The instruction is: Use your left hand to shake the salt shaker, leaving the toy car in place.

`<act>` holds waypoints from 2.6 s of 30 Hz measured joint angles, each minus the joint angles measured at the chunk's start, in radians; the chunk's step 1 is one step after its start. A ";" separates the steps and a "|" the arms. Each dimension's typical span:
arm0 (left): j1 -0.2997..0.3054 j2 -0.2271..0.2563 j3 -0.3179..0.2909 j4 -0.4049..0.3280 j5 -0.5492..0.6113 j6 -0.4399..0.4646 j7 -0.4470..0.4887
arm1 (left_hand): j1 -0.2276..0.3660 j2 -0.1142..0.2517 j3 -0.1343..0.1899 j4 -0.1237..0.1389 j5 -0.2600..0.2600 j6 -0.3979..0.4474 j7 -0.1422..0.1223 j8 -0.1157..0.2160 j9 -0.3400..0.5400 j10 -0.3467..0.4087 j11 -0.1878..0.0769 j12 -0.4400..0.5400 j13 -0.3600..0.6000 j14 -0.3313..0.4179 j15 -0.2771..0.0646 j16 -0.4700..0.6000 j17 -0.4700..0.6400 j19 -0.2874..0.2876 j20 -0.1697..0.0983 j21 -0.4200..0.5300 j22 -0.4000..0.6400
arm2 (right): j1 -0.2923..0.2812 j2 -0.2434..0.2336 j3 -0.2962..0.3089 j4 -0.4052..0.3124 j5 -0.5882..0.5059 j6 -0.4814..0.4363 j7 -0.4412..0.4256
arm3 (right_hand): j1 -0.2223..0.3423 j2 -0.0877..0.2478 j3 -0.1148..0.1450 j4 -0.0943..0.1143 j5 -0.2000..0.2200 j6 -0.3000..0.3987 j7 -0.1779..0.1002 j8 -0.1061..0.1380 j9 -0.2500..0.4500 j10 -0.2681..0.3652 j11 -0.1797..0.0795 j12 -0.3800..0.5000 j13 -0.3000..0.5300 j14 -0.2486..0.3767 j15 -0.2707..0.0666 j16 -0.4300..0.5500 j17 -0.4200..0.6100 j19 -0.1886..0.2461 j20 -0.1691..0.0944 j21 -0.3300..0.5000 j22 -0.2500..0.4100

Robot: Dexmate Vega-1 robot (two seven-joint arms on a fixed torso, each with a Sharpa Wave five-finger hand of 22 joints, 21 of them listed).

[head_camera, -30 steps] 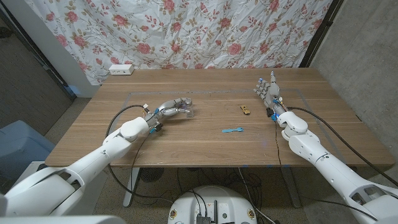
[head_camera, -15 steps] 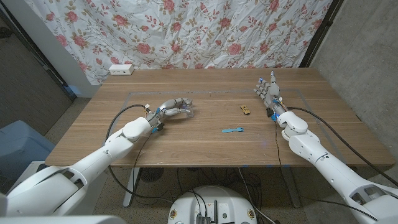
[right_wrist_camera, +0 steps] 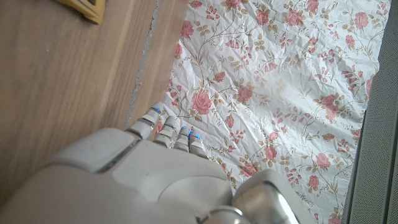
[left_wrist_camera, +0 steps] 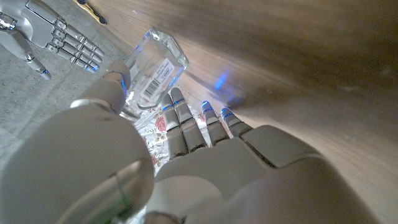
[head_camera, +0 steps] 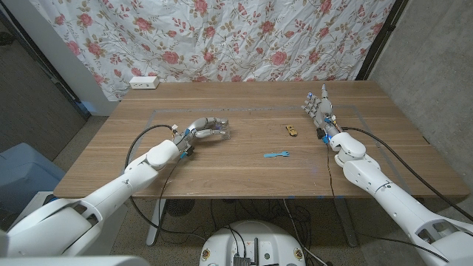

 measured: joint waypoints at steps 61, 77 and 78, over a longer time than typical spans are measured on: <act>0.026 0.039 -0.031 -0.147 0.205 0.024 0.270 | 0.102 0.059 -0.098 0.007 -0.003 0.255 -0.066 0.029 0.002 0.279 -0.012 -0.017 0.007 0.212 -0.009 -0.005 0.002 0.180 -0.030 0.006 0.005 | 0.000 0.000 0.000 0.000 0.000 -0.001 0.000 | 0.000 0.000 0.000 0.000 0.000 0.000 0.000 0.000 0.000 0.000 0.000 0.000 0.000 0.000 0.000 0.000 0.000 0.000 0.000 0.000 0.000; 0.004 0.042 -0.032 -0.120 0.319 -0.058 0.391 | 0.109 0.068 -0.106 0.006 -0.004 0.257 -0.064 0.018 0.002 0.283 -0.012 -0.032 0.007 0.217 -0.004 -0.012 0.002 0.176 -0.026 0.001 0.005 | 0.000 0.000 0.000 -0.001 0.000 -0.001 0.000 | 0.000 0.000 0.000 0.000 0.000 0.000 0.000 0.000 0.000 0.000 0.000 0.000 0.000 0.000 0.000 0.000 0.000 0.000 0.000 0.000 0.000; 0.002 0.042 -0.032 -0.116 0.327 -0.064 0.394 | 0.110 0.068 -0.106 0.006 -0.004 0.257 -0.064 0.017 0.002 0.283 -0.012 -0.032 0.007 0.217 -0.004 -0.012 0.002 0.176 -0.026 0.001 0.005 | 0.000 0.000 0.000 -0.001 0.000 -0.001 0.000 | 0.000 0.000 0.000 0.000 0.000 0.000 0.000 0.000 0.000 0.000 0.000 0.000 0.000 0.000 0.000 0.000 0.000 0.000 0.000 0.000 0.000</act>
